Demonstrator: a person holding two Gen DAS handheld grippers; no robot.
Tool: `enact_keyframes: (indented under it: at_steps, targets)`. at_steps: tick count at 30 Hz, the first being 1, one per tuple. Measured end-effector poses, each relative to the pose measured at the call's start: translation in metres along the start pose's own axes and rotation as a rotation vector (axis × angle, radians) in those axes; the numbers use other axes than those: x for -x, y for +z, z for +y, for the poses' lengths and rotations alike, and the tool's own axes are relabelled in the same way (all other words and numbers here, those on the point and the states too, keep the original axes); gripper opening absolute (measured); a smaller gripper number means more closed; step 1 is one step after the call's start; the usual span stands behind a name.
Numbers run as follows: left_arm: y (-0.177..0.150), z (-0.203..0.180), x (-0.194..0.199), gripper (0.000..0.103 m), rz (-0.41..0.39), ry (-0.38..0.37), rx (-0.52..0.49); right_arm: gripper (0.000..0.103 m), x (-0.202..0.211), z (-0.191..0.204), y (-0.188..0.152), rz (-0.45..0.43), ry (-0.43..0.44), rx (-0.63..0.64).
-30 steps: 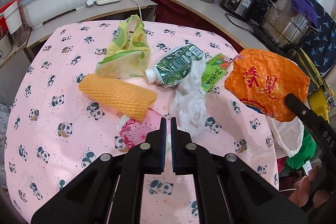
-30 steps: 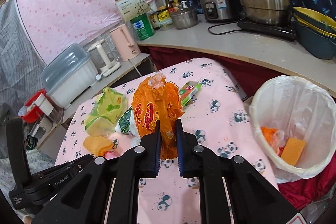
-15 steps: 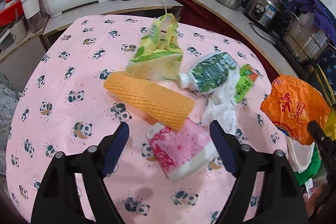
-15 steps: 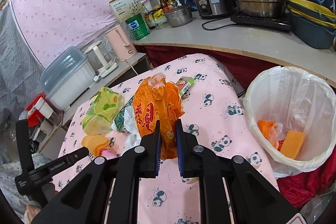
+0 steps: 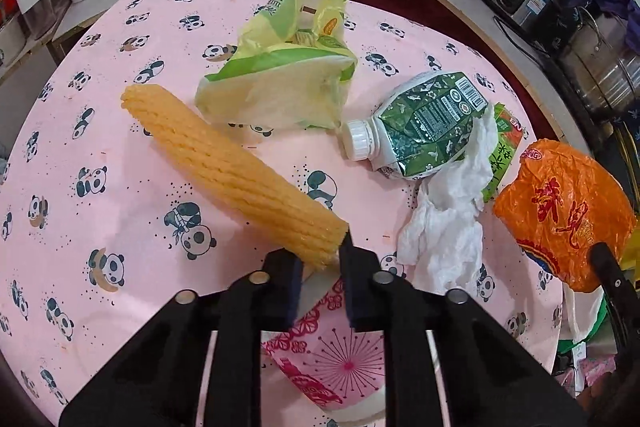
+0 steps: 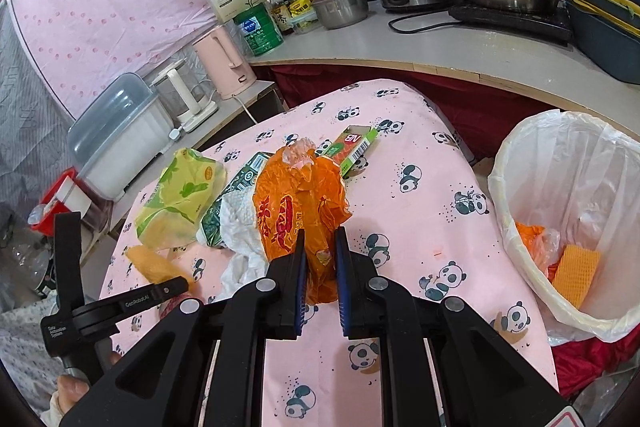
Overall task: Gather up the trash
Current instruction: 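Grasp the orange foam net with the left tool while the right lifts the orange printed bag, then carry the foam net and orange bag over the bin and open both tools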
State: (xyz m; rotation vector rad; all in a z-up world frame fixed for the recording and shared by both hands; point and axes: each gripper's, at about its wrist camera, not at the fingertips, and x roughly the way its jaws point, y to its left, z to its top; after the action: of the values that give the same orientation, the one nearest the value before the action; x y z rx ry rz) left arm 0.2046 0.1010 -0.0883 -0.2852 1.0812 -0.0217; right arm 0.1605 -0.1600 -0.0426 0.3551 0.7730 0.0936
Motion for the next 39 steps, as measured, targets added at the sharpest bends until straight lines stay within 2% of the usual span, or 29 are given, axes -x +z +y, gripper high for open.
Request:
enact_keyframes:
  at_steps: [10, 20, 30, 39]
  targets:
    - [-0.006, -0.024, 0.042, 0.008, -0.082, -0.036, -0.057, 0.012, 0.02, -0.002, 0.001, -0.034, 0.002, -0.003]
    - [-0.024, -0.088, 0.083, 0.008, -0.132, -0.121, -0.174, 0.012, 0.064, -0.024, 0.004, -0.108, -0.022, -0.039]
    - [-0.053, -0.165, 0.094, 0.008, -0.119, -0.214, -0.333, 0.012, 0.103, -0.064, 0.006, -0.172, -0.077, -0.096]
    - [-0.074, -0.235, 0.085, 0.008, -0.074, -0.3, -0.481, 0.012, 0.132, -0.12, 0.002, -0.221, -0.153, -0.189]
